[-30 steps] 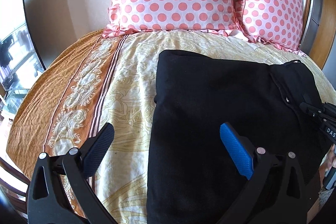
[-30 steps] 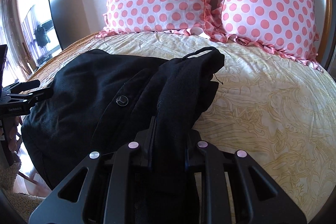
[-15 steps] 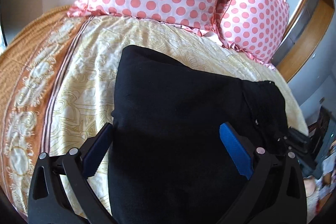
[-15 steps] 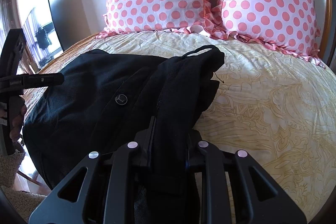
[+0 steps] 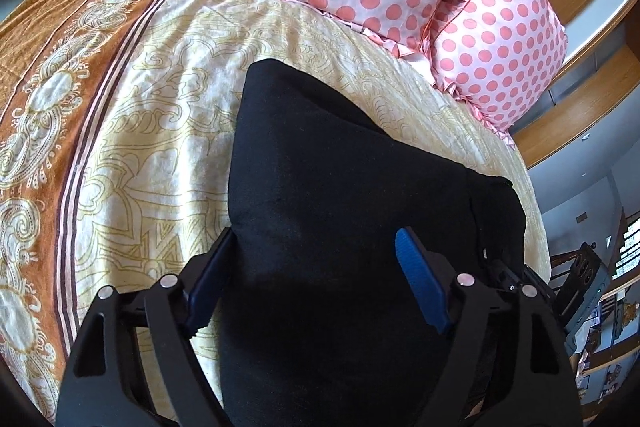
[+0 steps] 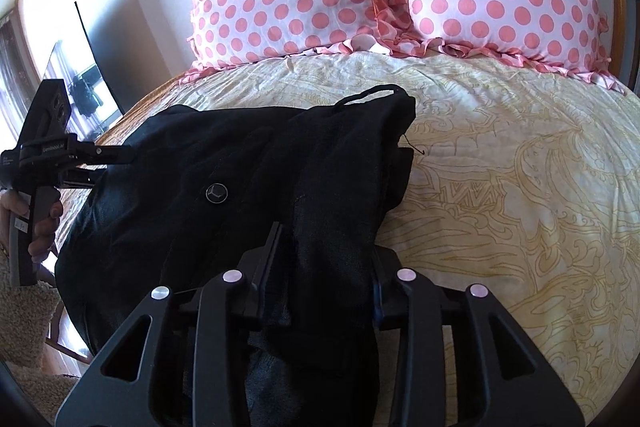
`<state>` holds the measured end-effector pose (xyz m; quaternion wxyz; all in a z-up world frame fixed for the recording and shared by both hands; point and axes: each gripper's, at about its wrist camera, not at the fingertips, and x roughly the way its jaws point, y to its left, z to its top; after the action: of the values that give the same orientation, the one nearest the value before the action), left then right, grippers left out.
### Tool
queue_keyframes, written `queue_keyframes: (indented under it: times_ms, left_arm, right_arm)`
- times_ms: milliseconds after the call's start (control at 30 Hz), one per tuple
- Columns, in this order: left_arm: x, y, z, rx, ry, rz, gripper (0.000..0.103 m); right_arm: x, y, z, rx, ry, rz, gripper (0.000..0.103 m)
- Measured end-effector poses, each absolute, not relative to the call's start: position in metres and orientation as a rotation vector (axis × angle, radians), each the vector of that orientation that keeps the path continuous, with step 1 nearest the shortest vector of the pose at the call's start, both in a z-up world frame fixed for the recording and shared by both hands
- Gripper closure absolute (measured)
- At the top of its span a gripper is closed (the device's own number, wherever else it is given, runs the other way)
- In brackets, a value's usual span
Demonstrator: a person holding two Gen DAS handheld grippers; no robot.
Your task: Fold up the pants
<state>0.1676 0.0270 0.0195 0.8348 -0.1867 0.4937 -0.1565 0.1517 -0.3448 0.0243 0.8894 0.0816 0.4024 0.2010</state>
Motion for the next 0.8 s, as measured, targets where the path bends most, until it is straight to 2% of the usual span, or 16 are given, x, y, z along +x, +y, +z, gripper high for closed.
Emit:
queue_keyframes:
  times_ms: [100,200,233,300,367,400,467,533,633,800]
  left_arm:
    - [0.167,0.025,0.019,-0.375,1.055,-0.320,0.026]
    - [0.167,0.024,0.019,-0.362,1.062,-0.313,0.027]
    - [0.167,0.023,0.019,-0.355,1.063,-0.310,0.028]
    - [0.166,0.022,0.019,-0.347,1.061,-0.301,0.036]
    - [0.165,0.022,0.020,-0.344,1.053,-0.291,0.052]
    - [0.164,0.023,0.020,-0.344,1.047,-0.290,0.056]
    - [0.161,0.024,0.022,-0.354,1.035,-0.303,0.074]
    - [0.158,0.023,0.025,-0.356,1.023,-0.323,0.082]
    - [0.154,0.019,0.033,-0.338,0.993,-0.326,0.087]
    - [0.154,0.013,0.050,-0.316,0.937,-0.343,0.089]
  right_arm:
    - [0.154,-0.350,0.021,0.209,0.859,0.401,0.053]
    - [0.155,-0.351,0.019,0.222,0.871,0.397,0.052]
    - [0.156,-0.351,0.018,0.229,0.874,0.405,0.053]
    - [0.156,-0.352,0.017,0.256,0.869,0.444,0.064]
    - [0.155,-0.354,0.018,0.283,0.858,0.480,0.077]
    - [0.154,-0.354,0.019,0.286,0.850,0.490,0.079]
    - [0.152,-0.354,0.021,0.288,0.832,0.497,0.082]
    - [0.151,-0.354,0.023,0.299,0.818,0.502,0.084]
    - [0.152,-0.359,0.029,0.345,0.803,0.525,0.085]
    - [0.160,-0.364,0.043,0.397,0.779,0.571,0.086]
